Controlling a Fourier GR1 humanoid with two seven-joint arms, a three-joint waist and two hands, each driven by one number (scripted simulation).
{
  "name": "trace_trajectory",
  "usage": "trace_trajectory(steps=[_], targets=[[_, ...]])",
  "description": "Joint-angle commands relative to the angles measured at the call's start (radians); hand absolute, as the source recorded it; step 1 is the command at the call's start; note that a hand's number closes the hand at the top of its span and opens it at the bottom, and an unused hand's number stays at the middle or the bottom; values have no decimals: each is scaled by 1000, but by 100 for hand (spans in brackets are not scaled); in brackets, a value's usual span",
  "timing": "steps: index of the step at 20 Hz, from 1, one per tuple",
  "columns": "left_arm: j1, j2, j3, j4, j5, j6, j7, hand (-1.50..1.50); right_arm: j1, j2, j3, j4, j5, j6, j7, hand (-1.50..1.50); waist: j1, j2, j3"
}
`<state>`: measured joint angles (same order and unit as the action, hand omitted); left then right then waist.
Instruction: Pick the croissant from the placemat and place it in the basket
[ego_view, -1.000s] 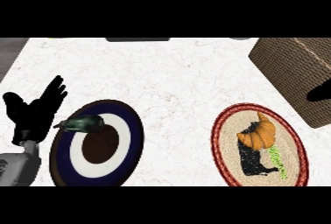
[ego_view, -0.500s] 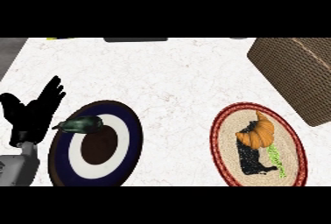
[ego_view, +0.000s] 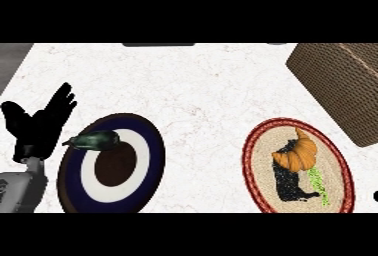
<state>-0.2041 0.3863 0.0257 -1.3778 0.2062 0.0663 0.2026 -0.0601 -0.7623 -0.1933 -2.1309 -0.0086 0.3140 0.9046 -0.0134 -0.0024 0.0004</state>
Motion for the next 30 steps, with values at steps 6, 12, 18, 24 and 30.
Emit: trace_trajectory(steps=[6,12,18,24,30], targets=[[73,-38,-10,-41,-37,-19,-23,0,108,258,164,91,380,-182,-235,-150,19,3,0],[-39,-37,34,93,-56,-39,-39,0,2,363,163,327,432,-273,-393,-150,15,5,0],[-3,-32,56,-27,-37,-69,40,0,20,372,173,428,476,-206,-398,-150,15,2,0],[-26,-85,60,30,-89,-61,4,0,-24,408,173,517,526,-170,-410,-150,13,3,0],[9,-98,72,-100,-108,-44,90,0,37,396,111,544,539,-159,-532,-150,14,2,0]])
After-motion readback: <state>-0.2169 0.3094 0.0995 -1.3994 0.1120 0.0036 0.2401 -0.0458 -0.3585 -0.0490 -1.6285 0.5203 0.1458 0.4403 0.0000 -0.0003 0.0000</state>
